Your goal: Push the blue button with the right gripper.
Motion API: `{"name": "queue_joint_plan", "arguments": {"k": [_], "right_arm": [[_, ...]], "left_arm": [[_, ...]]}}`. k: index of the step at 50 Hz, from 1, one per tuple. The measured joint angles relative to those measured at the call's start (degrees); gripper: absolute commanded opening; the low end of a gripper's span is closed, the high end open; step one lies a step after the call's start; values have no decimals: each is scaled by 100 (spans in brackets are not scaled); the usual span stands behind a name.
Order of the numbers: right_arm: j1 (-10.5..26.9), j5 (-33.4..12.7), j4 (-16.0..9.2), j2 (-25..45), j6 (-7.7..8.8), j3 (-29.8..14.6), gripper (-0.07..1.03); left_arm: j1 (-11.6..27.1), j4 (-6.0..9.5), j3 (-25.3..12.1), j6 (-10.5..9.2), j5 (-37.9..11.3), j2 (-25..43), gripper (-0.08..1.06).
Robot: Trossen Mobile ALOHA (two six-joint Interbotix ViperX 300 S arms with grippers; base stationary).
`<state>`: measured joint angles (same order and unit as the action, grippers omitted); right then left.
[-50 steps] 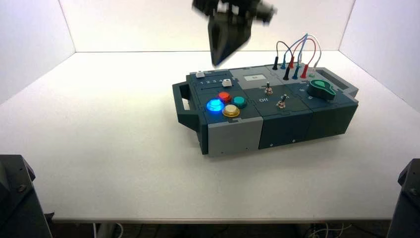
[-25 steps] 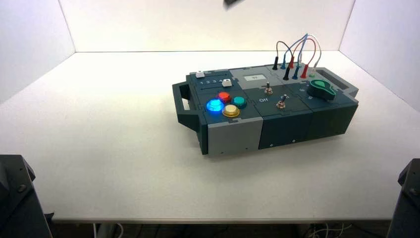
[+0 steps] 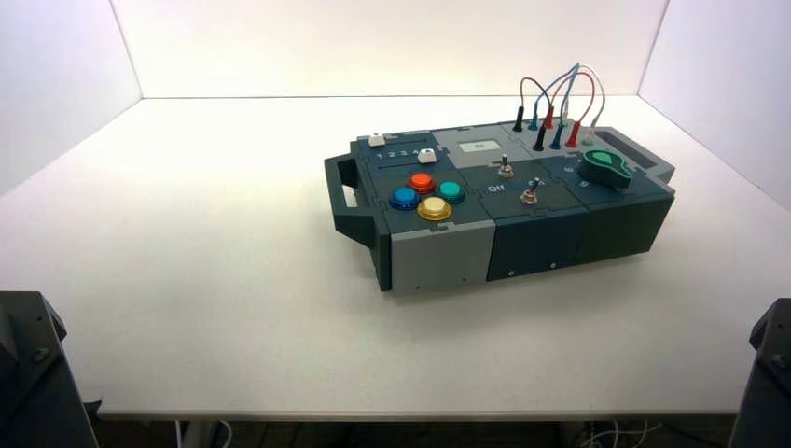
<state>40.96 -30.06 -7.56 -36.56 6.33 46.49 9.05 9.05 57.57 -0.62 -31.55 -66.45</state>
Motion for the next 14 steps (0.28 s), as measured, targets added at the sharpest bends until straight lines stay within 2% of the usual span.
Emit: {"name": "queue_joint_plan", "arguments": {"k": [14], "right_arm": [[0, 290, 123, 105, 9, 97, -2]], "left_arm": [[0, 0, 105, 0, -9, -35, -3]]}}
